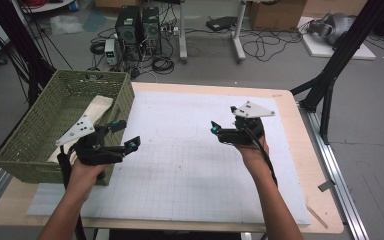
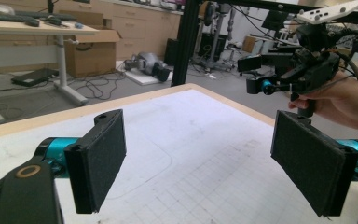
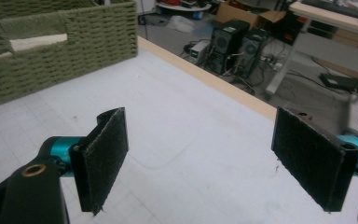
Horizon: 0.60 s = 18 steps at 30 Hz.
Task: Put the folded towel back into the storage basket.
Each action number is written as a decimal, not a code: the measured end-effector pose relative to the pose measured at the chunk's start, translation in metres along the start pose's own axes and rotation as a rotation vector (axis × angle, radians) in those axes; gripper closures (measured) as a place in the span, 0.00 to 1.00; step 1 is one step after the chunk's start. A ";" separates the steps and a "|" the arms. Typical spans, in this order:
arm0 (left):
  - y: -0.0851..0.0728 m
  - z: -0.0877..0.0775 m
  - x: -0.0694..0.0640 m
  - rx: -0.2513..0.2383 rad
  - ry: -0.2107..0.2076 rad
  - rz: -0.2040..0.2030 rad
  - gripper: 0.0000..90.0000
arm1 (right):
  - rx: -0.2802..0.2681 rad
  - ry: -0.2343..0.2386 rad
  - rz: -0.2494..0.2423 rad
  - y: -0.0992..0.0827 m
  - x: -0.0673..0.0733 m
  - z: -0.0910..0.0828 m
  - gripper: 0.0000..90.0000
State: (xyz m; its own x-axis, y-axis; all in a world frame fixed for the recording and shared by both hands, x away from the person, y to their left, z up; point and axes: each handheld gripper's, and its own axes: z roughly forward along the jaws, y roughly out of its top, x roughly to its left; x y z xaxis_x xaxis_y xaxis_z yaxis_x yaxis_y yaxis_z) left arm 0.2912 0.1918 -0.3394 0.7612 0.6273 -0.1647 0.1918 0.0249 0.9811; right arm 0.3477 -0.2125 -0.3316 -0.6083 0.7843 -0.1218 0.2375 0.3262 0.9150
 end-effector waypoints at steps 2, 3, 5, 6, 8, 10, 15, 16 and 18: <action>-0.002 0.004 -0.002 0.004 -0.011 0.008 0.20 | -0.003 -0.013 0.013 -0.010 -0.003 -0.008 0.19; -0.003 0.007 -0.003 0.007 -0.015 0.012 0.20 | -0.005 -0.018 0.018 -0.015 -0.003 -0.011 0.19; -0.006 0.011 -0.004 0.015 -0.021 0.014 0.20 | 0.002 -0.024 0.031 -0.025 -0.003 -0.018 0.19; -0.007 0.013 -0.005 0.021 -0.024 0.016 0.20 | 0.003 -0.028 0.032 -0.029 -0.004 -0.022 0.19; -0.010 0.018 -0.006 0.035 -0.029 0.015 0.20 | 0.001 -0.040 0.036 -0.038 -0.004 -0.028 0.19; -0.013 0.022 -0.007 0.048 -0.035 0.017 0.21 | 0.000 -0.053 0.046 -0.046 -0.004 -0.034 0.19; -0.021 0.031 -0.009 0.070 -0.031 0.032 0.21 | 0.005 -0.094 0.049 -0.065 -0.005 -0.045 0.19; -0.023 0.033 -0.009 0.080 -0.030 0.032 0.21 | 0.006 -0.101 0.054 -0.069 -0.005 -0.047 0.19; -0.027 0.036 -0.008 0.091 -0.030 0.030 0.21 | 0.003 -0.122 0.059 -0.077 -0.006 -0.051 0.19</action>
State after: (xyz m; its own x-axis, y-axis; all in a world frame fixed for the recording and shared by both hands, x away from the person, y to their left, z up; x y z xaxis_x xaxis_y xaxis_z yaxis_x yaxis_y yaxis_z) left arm 0.3021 0.1578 -0.3686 0.7857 0.6027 -0.1396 0.2231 -0.0656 0.9726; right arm 0.2944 -0.2690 -0.3823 -0.4964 0.8605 -0.1145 0.2725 0.2796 0.9206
